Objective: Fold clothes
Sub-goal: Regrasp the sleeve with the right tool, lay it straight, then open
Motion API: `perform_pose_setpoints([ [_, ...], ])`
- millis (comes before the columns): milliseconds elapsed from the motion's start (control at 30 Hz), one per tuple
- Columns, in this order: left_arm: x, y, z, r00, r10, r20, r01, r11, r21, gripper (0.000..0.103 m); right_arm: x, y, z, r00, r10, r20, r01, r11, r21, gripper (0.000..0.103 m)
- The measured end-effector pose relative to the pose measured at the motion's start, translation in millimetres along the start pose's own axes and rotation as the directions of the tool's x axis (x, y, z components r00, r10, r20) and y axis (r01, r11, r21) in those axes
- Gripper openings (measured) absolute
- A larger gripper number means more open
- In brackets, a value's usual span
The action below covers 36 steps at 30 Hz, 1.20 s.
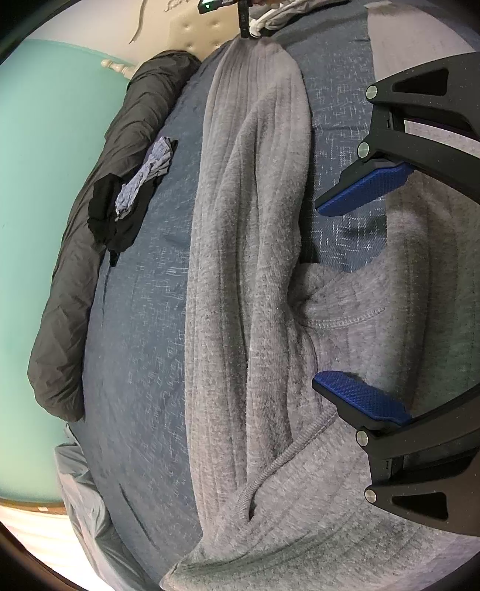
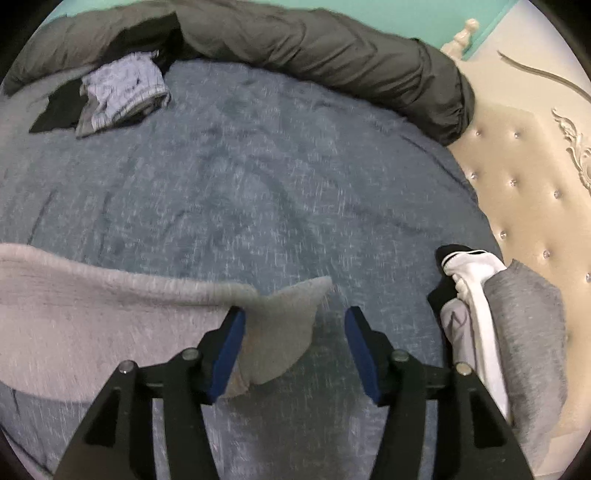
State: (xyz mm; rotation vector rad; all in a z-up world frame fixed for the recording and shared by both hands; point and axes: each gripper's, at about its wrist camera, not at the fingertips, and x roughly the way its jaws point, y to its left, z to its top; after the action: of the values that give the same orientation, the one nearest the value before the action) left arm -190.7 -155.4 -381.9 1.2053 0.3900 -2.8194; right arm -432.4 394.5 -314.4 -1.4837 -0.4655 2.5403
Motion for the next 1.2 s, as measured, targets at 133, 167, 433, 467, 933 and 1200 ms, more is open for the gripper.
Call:
perform_pose_setpoints([
  [133,-2,0,-1,1.0,-0.004,0.002,0.004,1.0,-0.002,0.089,1,-5,-11,0.999,-0.028,0.036,0.027,0.999,0.033,0.057],
  [167,-2,0,-1,1.0,-0.005,0.002,0.005,1.0,-0.002,0.089,0,-9,-13,0.998,-0.044,0.046,0.041,0.998,0.057,0.057],
  [433,-3,1,-2,1.0,-0.01,0.002,0.01,1.0,-0.004,0.089,15,-50,-41,0.979,0.194,0.055,-0.199,0.892,0.406,0.057],
  [467,-3,1,-2,1.0,-0.01,0.002,0.01,1.0,-0.003,0.089,18,-50,-44,0.973,0.221,0.064,-0.226,0.871,0.435,0.057],
  [933,0,-1,-3,1.0,0.001,-0.002,-0.001,1.0,0.01,0.089,52,-5,-35,0.925,0.367,0.098,-0.37,0.812,0.452,0.008],
  [1200,-1,-2,-3,1.0,-0.009,-0.004,0.009,1.0,0.018,0.09,39,-49,-40,0.955,0.261,0.138,-0.295,0.837,0.46,0.006],
])
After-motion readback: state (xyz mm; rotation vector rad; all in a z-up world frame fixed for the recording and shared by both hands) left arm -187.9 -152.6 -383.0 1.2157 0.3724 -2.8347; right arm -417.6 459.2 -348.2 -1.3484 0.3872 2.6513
